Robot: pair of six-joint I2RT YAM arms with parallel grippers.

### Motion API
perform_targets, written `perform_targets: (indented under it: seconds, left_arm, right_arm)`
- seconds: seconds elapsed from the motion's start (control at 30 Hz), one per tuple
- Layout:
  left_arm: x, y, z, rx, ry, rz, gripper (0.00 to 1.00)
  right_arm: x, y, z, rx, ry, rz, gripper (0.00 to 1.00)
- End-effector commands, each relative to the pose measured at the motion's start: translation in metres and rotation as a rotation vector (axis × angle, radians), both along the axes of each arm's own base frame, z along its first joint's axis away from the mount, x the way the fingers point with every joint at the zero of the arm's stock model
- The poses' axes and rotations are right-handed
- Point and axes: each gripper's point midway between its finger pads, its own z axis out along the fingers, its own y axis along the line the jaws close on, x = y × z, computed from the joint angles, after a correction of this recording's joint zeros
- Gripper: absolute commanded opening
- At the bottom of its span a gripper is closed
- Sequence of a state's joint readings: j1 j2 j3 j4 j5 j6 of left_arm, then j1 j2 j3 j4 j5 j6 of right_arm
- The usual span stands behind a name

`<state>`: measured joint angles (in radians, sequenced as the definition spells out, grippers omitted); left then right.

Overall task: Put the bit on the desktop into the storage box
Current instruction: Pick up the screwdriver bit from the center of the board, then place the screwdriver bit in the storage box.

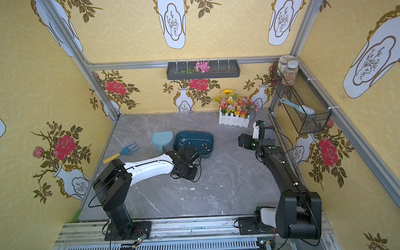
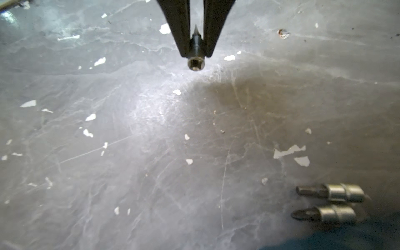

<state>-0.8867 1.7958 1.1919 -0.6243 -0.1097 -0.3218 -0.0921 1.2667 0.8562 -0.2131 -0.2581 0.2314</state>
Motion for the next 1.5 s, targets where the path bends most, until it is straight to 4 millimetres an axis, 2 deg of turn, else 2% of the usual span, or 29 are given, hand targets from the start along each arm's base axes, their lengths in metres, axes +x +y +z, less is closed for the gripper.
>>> perform_targets:
  seconds: [0.0,0.47,0.83,0.97,1.13,1.33,1.47]
  left_arm:
    - [0.007,-0.008,0.013,-0.045,-0.034,-0.018,0.13]
    - [0.044,-0.026,0.097,-0.194,-0.205,-0.042,0.13]
    - [0.092,-0.027,0.147,-0.258,-0.339,-0.041,0.12]
    - [0.112,-0.029,0.153,-0.263,-0.359,-0.037,0.12]
    - [0.136,-0.034,0.150,-0.243,-0.365,-0.031,0.11]
    - [0.162,-0.040,0.137,-0.235,-0.357,-0.028,0.11]
    - [0.174,-0.046,0.119,-0.217,-0.327,-0.033,0.10]
  right_arm:
    - [0.002,-0.001,0.005,-0.009,-0.021,0.003,0.97]
    - [0.002,0.000,0.005,-0.009,-0.022,0.005,0.97]
    - [0.002,0.000,0.004,-0.009,-0.023,0.007,0.97]
    - [0.002,0.000,0.004,-0.010,-0.021,0.006,0.97]
    - [0.002,0.000,0.003,-0.009,-0.019,0.007,0.97]
    - [0.002,0.000,0.002,-0.013,-0.016,0.008,0.97]
    - [0.002,-0.001,0.002,-0.017,-0.015,0.004,0.97]
